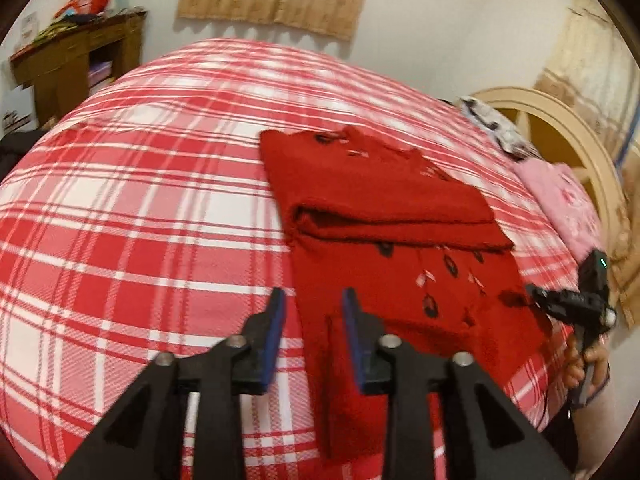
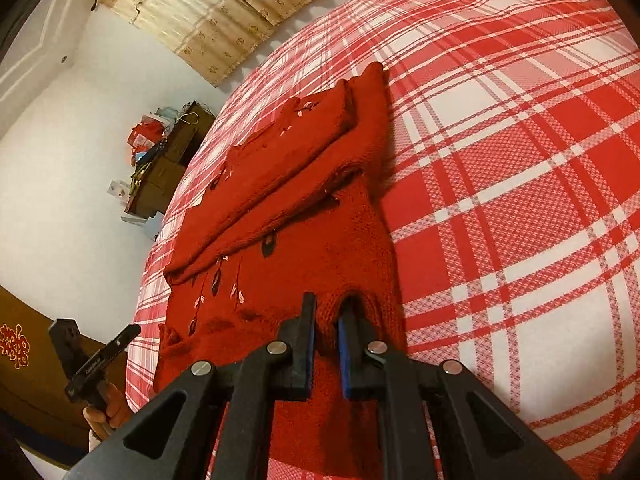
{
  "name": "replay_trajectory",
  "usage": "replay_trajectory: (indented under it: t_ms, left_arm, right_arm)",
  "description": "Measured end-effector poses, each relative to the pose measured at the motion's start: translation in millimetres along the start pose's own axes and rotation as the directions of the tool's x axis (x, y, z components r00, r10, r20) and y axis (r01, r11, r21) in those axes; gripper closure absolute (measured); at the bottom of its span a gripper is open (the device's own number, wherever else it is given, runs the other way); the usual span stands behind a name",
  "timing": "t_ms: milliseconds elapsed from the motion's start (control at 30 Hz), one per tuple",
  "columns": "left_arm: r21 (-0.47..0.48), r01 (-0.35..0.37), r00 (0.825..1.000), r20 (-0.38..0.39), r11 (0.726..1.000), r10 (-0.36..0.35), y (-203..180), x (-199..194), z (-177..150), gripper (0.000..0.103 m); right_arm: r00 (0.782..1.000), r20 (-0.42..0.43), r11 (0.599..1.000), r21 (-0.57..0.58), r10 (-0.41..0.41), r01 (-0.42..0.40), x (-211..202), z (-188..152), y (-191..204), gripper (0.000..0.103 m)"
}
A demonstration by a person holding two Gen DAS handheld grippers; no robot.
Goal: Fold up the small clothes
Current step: 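Grasp the sweater hem with both grippers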
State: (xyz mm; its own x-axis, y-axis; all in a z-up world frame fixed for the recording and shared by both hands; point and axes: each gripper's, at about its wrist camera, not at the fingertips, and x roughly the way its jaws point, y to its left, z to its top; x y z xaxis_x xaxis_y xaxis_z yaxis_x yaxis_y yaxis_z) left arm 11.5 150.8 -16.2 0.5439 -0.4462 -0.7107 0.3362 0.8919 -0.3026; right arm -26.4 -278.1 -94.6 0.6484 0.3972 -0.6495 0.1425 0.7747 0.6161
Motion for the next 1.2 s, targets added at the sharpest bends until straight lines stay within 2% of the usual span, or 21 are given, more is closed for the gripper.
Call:
replay_trajectory:
  t_ms: [100,167,400,433,533,667,833,933,967,1000,1067,1200]
  left_arm:
    - [0.064,0.052,0.999,-0.016,0.997,-0.051,-13.7,9.6,-4.6,0.051]
    - [0.104,0.056,0.998,-0.024,0.993,-0.054,-23.5,18.6,-4.9,0.049]
    - [0.056,0.062,0.996,-0.072,0.997,-0.058,-24.0,44.4,-11.5,0.049]
    - [0.041,0.068,0.995,-0.071,0.997,-0.065,-22.7,44.4,-12.9,0.049]
    - [0.033,0.069,0.995,-0.07,0.997,-0.067,-23.2,44.3,-16.1,0.048]
    - [0.06,0.05,0.996,-0.072,0.997,-0.045,-25.1,39.4,-20.5,0.049]
    - [0.056,0.06,0.995,-0.079,0.997,-0.056,-23.6,41.6,-23.0,0.049]
    - [0.06,0.083,0.994,-0.077,0.995,-0.079,-28.1,44.2,-22.2,0.052]
    - [0.065,0.079,0.995,-0.074,0.995,-0.074,-29.4,44.9,-21.9,0.061]
    - [0.067,0.071,0.995,-0.072,0.995,-0.066,-30.1,45.6,-21.3,0.079]
    - [0.05,0.062,0.996,-0.064,0.997,-0.059,-26.9,45.3,-20.0,0.094]
    - [0.012,0.069,0.995,-0.066,0.998,-0.069,-19.5,44.1,-21.1,0.094]
  right_arm:
    - [1.0,0.013,1.0,0.015,0.017,-0.017,-4.1,-1.7,1.1,0.092]
    - [1.0,0.018,1.0,0.014,0.025,-0.025,-6.8,-2.2,4.4,0.091]
    - [0.997,0.046,0.998,-0.031,0.055,-0.054,-24.2,-0.8,18.4,0.091]
    - [0.997,0.049,0.998,-0.039,0.059,-0.057,-25.5,-0.8,20.1,0.087]
    - [0.996,0.059,0.997,-0.048,0.071,-0.068,-28.2,-0.4,23.9,0.068]
    - [0.99,0.102,0.995,-0.03,0.093,-0.09,-38.5,0.1,20.4,0.067]
    - [0.991,0.109,0.997,-0.005,0.075,-0.075,-42.0,-0.6,12.9,0.067]
    - [0.99,0.125,0.997,-0.006,0.073,-0.072,-46.9,-2.3,11.5,0.067]
    - [0.989,0.131,0.998,-0.009,0.069,-0.068,-49.5,-2.5,11.4,0.067]
    - [0.989,0.138,0.998,-0.016,0.059,-0.057,-52.3,-2.7,11.5,0.067]
    - [0.988,0.152,0.999,-0.035,0.031,-0.026,-57.5,-3.8,12.0,0.067]
    - [0.982,0.176,0.989,-0.114,-0.069,0.09,-62.3,-5.6,17.2,0.067]
